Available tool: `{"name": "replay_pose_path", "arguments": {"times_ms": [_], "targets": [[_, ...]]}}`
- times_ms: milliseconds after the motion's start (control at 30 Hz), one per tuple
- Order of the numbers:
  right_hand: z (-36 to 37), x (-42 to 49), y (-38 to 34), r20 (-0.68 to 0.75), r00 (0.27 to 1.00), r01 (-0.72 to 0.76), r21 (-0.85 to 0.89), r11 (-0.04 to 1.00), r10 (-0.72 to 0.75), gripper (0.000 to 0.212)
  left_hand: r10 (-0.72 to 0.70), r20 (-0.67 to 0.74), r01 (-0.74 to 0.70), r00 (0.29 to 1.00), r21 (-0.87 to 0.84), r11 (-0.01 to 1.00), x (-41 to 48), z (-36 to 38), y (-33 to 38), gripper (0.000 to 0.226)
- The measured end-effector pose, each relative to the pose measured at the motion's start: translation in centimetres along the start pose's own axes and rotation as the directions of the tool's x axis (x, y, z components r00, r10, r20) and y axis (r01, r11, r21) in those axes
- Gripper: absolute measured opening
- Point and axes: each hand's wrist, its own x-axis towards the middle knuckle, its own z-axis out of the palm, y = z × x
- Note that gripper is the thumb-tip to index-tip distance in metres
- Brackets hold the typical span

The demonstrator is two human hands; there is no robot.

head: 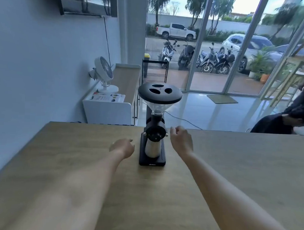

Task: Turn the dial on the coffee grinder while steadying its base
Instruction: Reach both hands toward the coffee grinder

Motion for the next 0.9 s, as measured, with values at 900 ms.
{"name": "replay_pose_path", "arguments": {"times_ms": [900], "targets": [[4.1, -0.4, 2.1, 0.676, 0.737, -0.554, 0.583, 0.594, 0.024, 0.059, 0.129, -0.129, -0.136, 0.983, -0.046, 0.990, 1.4, 10.8, -1.2, 0.052]]}}
